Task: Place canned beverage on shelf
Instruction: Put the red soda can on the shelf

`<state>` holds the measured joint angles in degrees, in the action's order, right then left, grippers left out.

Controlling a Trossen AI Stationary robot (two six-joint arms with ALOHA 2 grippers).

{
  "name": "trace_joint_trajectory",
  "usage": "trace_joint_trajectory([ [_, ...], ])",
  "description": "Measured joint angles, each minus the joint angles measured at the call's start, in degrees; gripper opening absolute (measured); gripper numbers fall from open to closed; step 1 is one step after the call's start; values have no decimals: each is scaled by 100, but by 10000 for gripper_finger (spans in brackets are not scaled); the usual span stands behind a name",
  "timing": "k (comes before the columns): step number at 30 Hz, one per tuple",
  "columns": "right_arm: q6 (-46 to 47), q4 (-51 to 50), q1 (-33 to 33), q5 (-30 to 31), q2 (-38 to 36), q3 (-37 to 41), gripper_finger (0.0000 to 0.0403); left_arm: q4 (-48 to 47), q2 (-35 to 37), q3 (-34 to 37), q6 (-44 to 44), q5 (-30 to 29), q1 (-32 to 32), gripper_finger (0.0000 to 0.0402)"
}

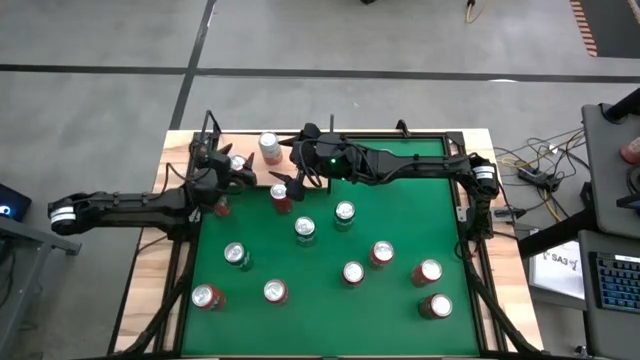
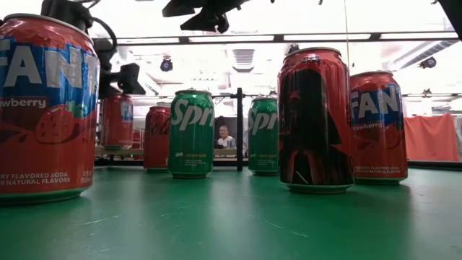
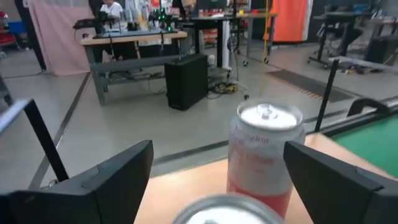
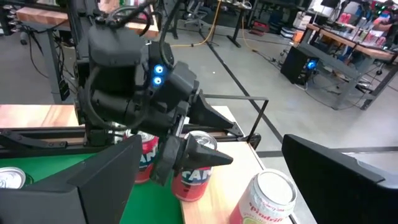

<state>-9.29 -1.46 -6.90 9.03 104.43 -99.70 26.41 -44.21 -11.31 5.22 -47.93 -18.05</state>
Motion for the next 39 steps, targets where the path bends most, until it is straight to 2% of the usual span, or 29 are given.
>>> trace_joint_trajectory([
  [4,-129,-68,0,0,-81,0,378,-498,241,-451,-64,892,96,344],
  [6,-213,-229,0,-1,-177,-2,378,-1174,307,-811,-66,1449,173,337],
  [8,-256,-529,0,0,-310,-4,378,-2343,315,-1366,60,1882,258,324],
  [10,-254,-958,0,1,-484,-4,378,-3893,276,-2070,296,2272,324,306],
  [14,-166,-1933,0,-3,-892,-7,378,-6649,-1,-3287,860,2925,428,258],
  [17,58,-2704,-2,-4,-1202,-9,371,-8106,-197,-3833,947,3074,438,210],
  [19,234,-3226,-2,-7,-1415,-9,358,-8687,-327,-3980,1009,3070,433,173],
  [22,480,-4067,-17,-9,-1753,-9,324,-8861,-466,-4022,1025,3095,431,109],
  [26,880,-5023,-158,-44,-2169,-9,255,-8831,-784,-3998,1014,3251,430,19],
  [29,966,-5384,-280,-39,-2426,89,188,-8738,-1041,-4006,798,3219,410,10],
  [33,644,-5299,-395,-93,-2691,511,93,-8625,-1516,-4083,488,3206,312,2],
  [36,371,-5198,-565,-406,-2854,943,28,-8650,-1826,-4152,287,3202,212,1],
  [39,313,-4744,-795,-794,-3010,1355,16,-8666,-2028,-4153,34,3205,99,0],
])
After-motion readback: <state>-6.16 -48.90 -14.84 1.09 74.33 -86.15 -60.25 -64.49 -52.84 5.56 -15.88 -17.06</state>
